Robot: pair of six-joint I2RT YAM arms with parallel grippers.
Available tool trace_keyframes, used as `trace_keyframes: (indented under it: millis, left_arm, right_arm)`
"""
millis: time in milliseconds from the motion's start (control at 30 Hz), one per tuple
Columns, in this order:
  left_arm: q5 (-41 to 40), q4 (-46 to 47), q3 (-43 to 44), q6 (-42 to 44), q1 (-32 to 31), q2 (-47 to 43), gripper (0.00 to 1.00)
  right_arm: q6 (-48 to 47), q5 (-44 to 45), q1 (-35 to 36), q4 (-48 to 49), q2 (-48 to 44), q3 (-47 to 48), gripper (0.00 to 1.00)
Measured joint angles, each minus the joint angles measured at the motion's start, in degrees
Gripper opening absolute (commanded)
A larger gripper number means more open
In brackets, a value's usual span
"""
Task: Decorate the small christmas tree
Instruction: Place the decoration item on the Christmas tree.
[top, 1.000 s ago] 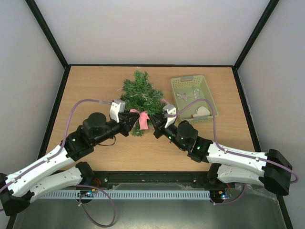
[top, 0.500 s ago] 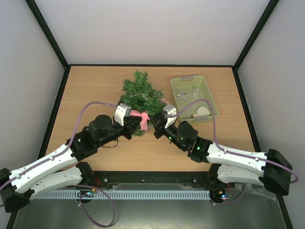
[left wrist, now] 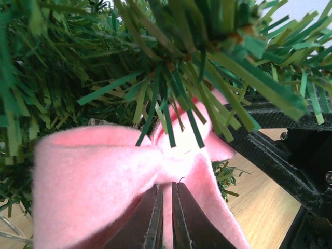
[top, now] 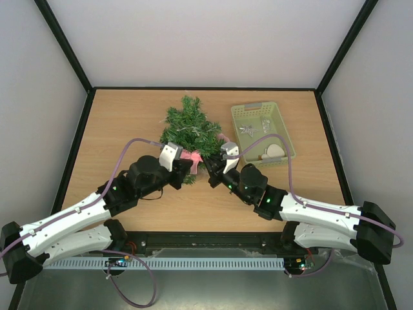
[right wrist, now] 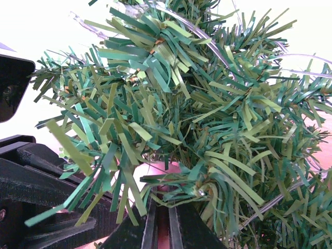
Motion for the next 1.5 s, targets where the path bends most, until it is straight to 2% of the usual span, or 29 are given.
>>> trace_keyframes:
  millis: [133, 433, 533, 867, 1133, 1333, 1500]
  left_arm:
    - [-0.5, 0.2, 0.0, 0.3, 0.0, 0.0, 0.09]
    - [-0.9, 0.7, -0.1, 0.2, 0.0, 0.0, 0.09]
    - [-0.9, 1.0, -0.1, 0.2, 0.0, 0.1, 0.09]
    - [-1.5, 1.6, -0.1, -0.1, 0.0, 0.3, 0.09]
    - [-1.8, 1.7, -0.3, -0.9, 0.0, -0.1, 0.12]
    - [-2.4, 1.3, -0.4, -1.7, 0.0, -3.2, 0.16]
    - [-3.0, 0.5, -0.4, -2.2, 0.0, -4.7, 0.17]
  right_arm:
    - [0.0, 0.0, 0.0, 0.0, 0.2, 0.0, 0.1]
    - [1.2, -0.7, 0.0, -0.5, -0.4, 0.0, 0.31]
    - [2.0, -1.2, 0.0, -2.2, -2.1, 0.0, 0.35]
    - [4.0, -2.4, 0.0, -12.3, -14.9, -2.2, 0.37]
    - [7.1, -2.6, 0.0, -18.4, -20.1, -2.9, 0.52]
    - [10.2, -0.2, 0.0, -22.5, -21.1, -2.6, 0.69]
    - [11.3, 2.4, 0.0, -25.0, -21.7, -1.5, 0.7]
